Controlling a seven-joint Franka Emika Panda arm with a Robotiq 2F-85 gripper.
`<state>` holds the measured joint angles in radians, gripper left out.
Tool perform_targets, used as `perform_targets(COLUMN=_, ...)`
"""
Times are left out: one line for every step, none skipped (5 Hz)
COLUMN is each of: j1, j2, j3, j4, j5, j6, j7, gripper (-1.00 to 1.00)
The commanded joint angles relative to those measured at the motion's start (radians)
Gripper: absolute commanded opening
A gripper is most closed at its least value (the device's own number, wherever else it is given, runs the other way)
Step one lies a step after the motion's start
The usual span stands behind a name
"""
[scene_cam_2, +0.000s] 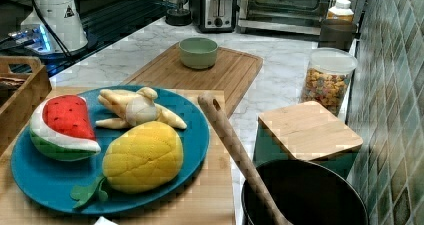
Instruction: Open the drawer.
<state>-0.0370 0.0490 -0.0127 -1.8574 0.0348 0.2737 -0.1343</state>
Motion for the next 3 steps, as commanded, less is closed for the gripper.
perform_targets(j1=-0.022, j2=-0.041, j3=0.013, j4=-0.074, j5=0.005, j6=0.018, j7=-0.140, gripper=1.00)
perform_targets(j1=-0.023, j2=-0.119, j3=0.005, j4=-0.192, j5=-0.046, j6=0.082, j7=-0.353, gripper=1.00)
perform_targets(j1=-0.034, j2=-0.197, j3=-0.011, j4=-0.309, j5=-0.056, j6=0.154, j7=-0.550, gripper=1.00)
